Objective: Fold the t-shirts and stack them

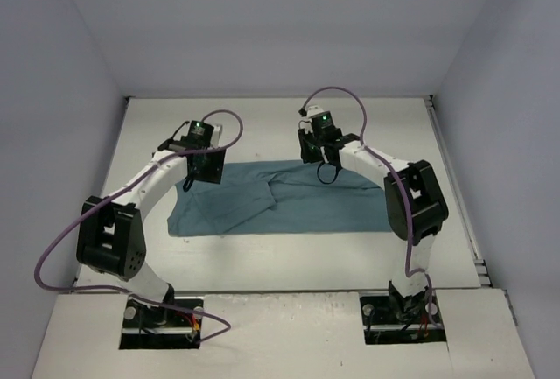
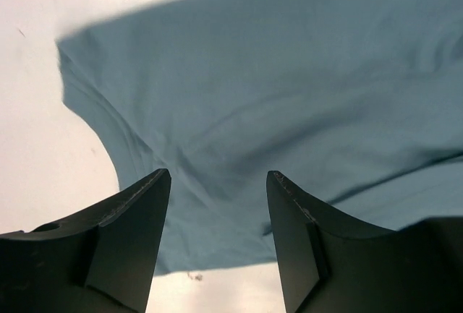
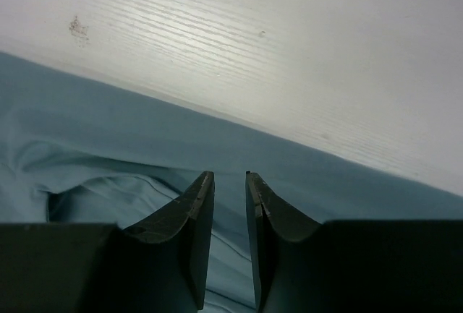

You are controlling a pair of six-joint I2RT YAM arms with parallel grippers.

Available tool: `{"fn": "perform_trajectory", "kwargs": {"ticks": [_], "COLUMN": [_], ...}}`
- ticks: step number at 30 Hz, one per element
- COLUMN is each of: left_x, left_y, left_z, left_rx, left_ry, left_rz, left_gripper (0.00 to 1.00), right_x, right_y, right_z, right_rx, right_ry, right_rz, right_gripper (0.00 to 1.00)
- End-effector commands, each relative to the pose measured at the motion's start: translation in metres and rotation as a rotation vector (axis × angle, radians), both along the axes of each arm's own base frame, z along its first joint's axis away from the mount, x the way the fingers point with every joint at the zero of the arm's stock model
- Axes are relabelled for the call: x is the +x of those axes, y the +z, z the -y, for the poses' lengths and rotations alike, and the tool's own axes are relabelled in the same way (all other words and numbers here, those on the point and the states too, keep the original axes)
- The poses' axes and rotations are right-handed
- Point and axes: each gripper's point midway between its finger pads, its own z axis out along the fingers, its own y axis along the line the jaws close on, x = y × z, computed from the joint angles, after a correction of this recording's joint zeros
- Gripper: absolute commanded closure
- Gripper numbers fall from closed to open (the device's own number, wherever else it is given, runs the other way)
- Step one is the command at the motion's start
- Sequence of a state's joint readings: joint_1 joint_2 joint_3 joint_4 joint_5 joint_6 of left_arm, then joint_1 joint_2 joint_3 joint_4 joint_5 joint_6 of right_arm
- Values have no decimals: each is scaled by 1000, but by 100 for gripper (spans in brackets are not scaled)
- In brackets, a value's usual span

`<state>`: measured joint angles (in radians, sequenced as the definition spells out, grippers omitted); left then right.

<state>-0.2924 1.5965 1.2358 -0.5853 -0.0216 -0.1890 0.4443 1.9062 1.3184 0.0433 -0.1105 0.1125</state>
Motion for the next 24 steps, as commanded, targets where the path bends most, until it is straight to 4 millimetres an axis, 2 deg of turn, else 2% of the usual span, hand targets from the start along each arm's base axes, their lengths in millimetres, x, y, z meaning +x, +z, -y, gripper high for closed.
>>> {"fn": "perform_trajectory", "kwargs": {"ticks": [1,6,11,18,24], "left_x": [-26,-39,-42,-42,-37], "left_y": [2,9,5,-4,-2], "left_z": [-1,-8,-10,-13,-11], "left_rx": [-44,-36,-28,-10,-19], "left_ry": [-5,-9,-9,-7,-11], "left_rz": [-19,9,5,9,16], "left_gripper": [47,47,47,47,47], "right_x": [18,10,-3,-27,-45], "right_y": [9,-9,-20,-21,-25], "right_z": [-14,-22,-28,-31,-28], "right_rx": [17,-12,-36,-42,-33], "right_ry": [-98,-127,-140,-123,-99], "right_rz": [46,30,16,5,-26], "right_gripper": [79,80,80,80,80]}}
